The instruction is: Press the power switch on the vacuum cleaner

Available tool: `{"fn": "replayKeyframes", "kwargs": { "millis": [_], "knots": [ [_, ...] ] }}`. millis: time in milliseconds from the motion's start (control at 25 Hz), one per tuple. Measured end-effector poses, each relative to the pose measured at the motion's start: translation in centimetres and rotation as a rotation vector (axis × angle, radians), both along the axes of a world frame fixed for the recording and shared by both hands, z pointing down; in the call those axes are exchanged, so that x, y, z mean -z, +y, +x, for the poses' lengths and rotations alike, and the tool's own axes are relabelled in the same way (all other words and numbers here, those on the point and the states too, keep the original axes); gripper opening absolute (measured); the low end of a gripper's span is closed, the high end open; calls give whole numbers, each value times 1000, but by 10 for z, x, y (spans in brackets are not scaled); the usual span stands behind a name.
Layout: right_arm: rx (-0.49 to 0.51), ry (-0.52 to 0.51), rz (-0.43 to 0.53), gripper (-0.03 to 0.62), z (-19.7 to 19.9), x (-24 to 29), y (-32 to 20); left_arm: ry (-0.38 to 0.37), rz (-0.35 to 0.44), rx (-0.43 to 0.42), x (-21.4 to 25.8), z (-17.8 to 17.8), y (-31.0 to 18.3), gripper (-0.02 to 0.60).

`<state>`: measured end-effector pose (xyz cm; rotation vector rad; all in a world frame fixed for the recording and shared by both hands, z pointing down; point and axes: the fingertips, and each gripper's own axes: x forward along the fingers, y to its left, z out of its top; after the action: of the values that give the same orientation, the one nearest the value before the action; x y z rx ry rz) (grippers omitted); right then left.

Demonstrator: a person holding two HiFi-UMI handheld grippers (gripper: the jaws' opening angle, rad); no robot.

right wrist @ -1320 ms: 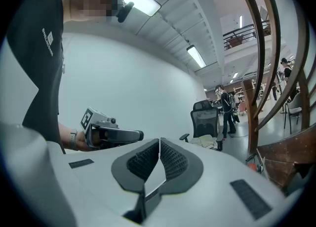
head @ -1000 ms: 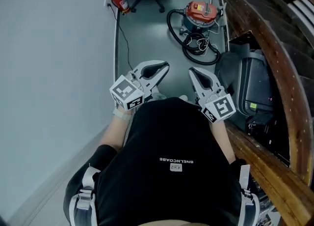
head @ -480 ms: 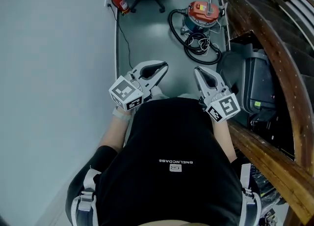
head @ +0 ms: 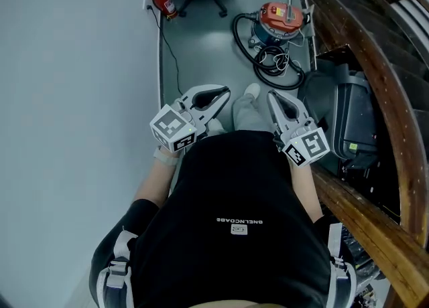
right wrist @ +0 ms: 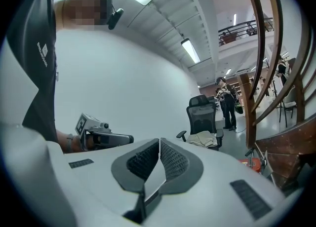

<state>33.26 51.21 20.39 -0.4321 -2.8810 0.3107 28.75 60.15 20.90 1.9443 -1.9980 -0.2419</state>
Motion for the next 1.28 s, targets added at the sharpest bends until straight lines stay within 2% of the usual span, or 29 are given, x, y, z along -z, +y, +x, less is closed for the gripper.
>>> {"fn": "replayKeyframes", "kwargs": {
  "millis": [280, 720, 1000, 1280],
  "knots": [
    [35, 5, -11, 29, -56, -10, -49, 0, -30, 30, -9, -49, -49, 17],
    [45, -8, -8, 29, -138, -8, -191, 4, -67, 12, -11, -133, -193, 17],
    [-10, -15, -45, 29, -157, -6, -282, -16, -99, -35, -10, -164, -285, 17],
    [-79, 17, -74, 29, -158, -15, -331, 11, -128, -75, -16, -172, -343, 17]
  ]
}}
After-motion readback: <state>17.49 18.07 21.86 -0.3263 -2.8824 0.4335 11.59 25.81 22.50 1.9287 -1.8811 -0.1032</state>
